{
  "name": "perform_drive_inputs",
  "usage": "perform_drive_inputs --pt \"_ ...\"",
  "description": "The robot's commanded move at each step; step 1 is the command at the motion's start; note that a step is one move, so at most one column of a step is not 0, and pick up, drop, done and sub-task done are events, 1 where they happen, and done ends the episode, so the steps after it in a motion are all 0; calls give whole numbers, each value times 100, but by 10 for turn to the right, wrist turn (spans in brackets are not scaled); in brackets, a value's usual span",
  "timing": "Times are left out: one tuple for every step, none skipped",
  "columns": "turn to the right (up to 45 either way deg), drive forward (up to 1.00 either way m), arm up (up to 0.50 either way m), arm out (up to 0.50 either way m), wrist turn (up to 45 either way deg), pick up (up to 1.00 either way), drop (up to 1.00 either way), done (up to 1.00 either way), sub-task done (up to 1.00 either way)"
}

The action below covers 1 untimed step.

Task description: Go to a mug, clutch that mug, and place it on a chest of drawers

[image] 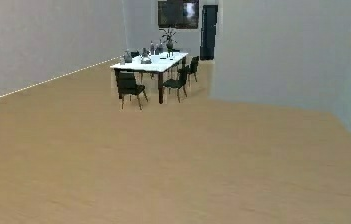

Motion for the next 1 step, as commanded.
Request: perform_drive_inputs --pt "0 100 0 0 0 0 0 0 0"
